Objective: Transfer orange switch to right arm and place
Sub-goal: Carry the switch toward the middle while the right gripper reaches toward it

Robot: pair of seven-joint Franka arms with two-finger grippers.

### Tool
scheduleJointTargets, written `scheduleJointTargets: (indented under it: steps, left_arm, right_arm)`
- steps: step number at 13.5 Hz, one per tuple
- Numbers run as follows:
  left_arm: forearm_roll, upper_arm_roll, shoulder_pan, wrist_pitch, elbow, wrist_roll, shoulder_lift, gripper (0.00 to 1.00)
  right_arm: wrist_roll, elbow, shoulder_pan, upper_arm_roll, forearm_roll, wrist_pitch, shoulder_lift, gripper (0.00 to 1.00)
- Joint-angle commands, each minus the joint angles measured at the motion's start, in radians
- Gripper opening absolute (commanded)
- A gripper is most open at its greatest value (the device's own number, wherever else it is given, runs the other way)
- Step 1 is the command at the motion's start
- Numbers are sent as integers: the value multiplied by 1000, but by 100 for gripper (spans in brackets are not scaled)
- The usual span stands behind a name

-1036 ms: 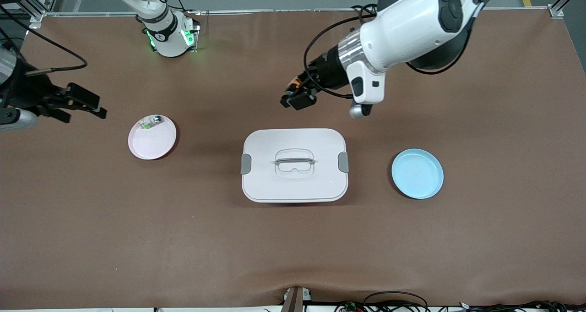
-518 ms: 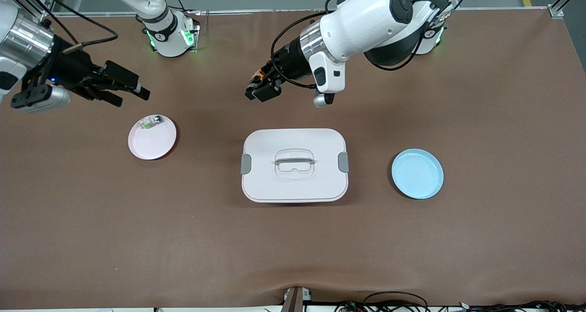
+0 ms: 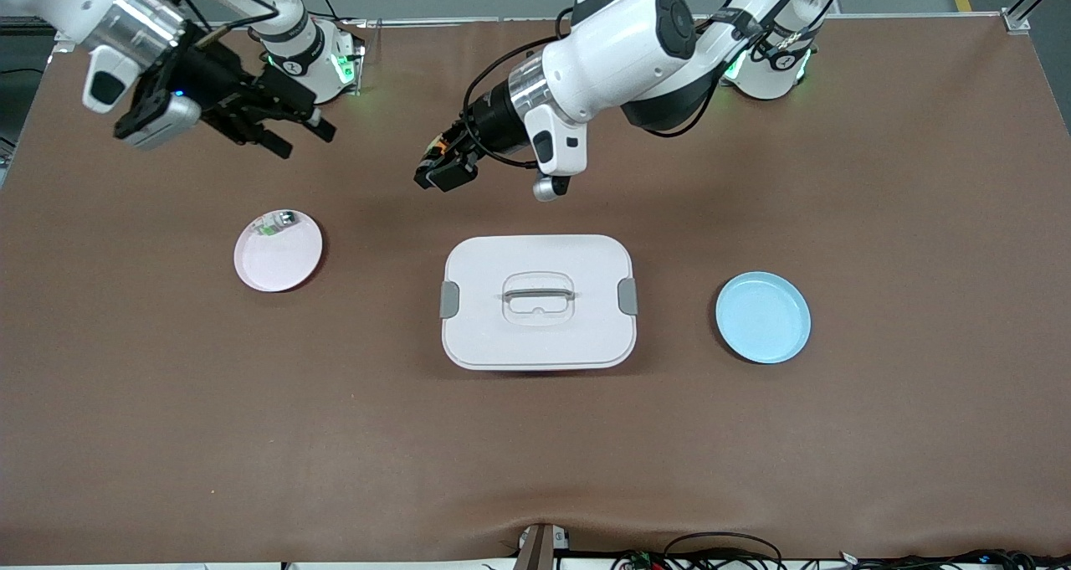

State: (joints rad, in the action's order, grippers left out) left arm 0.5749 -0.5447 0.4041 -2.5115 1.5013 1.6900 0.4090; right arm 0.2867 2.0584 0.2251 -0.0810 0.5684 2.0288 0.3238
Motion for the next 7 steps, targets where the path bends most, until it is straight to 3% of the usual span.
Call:
scheduleJointTargets:
  steps: [1,4,7]
  left_arm:
    - [-20,9,22,-26,-26,14,14,17]
    - [-27,9,35,-41,-26,14,22,17]
    - [-27,9,33,-41,-26,14,16,17]
  right_arm:
    - [86,89,46,-57,18,123,52,100]
    - [147,109,48,-130,18,235,44,100]
    - [150,109,59,-137,18,289,25,100]
